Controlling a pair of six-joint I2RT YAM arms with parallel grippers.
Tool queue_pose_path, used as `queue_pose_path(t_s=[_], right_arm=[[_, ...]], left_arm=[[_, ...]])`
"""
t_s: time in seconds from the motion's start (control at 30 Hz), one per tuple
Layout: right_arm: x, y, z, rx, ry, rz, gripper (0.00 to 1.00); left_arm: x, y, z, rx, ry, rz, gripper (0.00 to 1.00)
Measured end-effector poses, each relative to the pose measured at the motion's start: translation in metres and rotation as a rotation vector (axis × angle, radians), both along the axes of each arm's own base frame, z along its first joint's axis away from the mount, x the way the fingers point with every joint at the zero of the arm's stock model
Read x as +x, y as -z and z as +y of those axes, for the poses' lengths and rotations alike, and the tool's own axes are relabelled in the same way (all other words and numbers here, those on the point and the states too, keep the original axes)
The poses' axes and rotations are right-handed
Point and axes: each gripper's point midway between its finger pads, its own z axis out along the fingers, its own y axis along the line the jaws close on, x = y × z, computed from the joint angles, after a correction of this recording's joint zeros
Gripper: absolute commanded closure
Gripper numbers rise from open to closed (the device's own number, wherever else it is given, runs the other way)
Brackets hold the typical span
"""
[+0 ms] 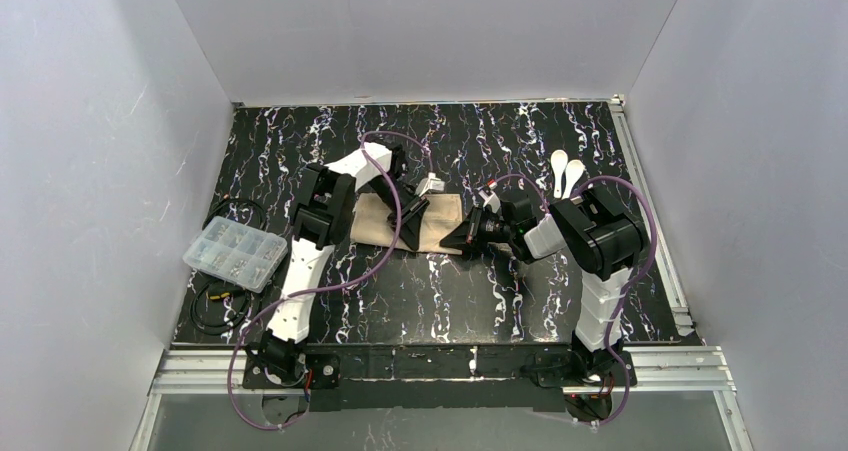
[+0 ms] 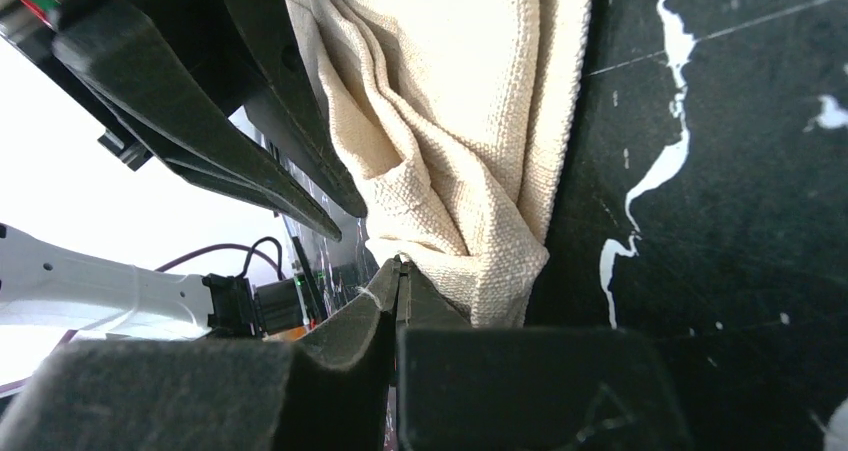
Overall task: Fold the napkin into a case and place the utensils inside
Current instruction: Smooth out the 2/3-rectangle-folded napkin at the center of the board.
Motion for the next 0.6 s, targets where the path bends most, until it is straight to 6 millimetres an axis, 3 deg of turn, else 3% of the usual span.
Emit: queue_pose_path(t_s=[0.23, 0.6], right_arm=[[0.000, 0.000, -0.001, -0.006, 0.009, 0.008, 0.95], [0.000, 0.001, -0.002, -0.012, 0.027, 0.022, 0.96]], left_arm=[[-0.006, 0.000, 0.035, 0.132, 0.024, 0.034, 0.83], [0.027, 0.000, 0.094, 0.173, -0.089, 0.073, 0.82]])
